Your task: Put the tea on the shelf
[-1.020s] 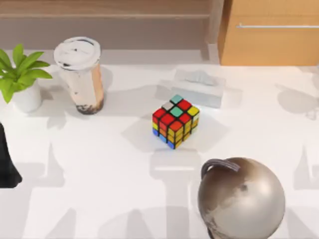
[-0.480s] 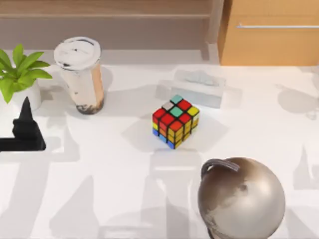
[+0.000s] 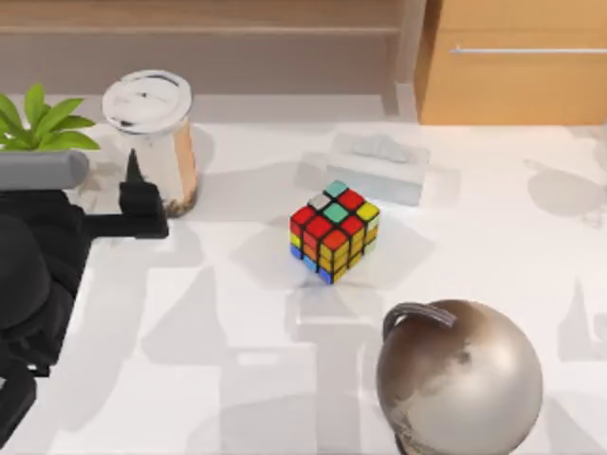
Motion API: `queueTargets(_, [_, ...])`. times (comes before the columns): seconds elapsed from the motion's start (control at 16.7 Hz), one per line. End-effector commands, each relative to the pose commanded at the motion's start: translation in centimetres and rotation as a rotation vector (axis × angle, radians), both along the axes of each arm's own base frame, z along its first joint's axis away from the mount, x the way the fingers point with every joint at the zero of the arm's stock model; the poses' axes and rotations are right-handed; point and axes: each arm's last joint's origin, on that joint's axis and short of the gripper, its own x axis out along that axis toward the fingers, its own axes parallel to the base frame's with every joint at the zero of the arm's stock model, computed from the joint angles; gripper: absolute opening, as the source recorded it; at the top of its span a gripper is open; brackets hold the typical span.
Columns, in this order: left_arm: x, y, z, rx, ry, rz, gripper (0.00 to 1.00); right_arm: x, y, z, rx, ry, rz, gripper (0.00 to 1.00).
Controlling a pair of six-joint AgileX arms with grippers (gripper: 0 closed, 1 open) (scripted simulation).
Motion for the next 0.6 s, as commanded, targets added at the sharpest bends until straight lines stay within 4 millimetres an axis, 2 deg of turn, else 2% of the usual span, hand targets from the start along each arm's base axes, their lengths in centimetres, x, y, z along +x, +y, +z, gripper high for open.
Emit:
queueTargets(0.3, [1.7, -2.9, -3.8, 0.002, 0.002, -0.012, 1.0, 0.0, 0.0, 0.0, 0.0, 0.0, 0.0, 1.0])
queueTargets(0.6, [2.1, -4.0, -6.1, 0.02, 0.006, -0.002, 1.0, 0.0, 0.0, 0.0, 0.0, 0.0, 0.0, 1.0])
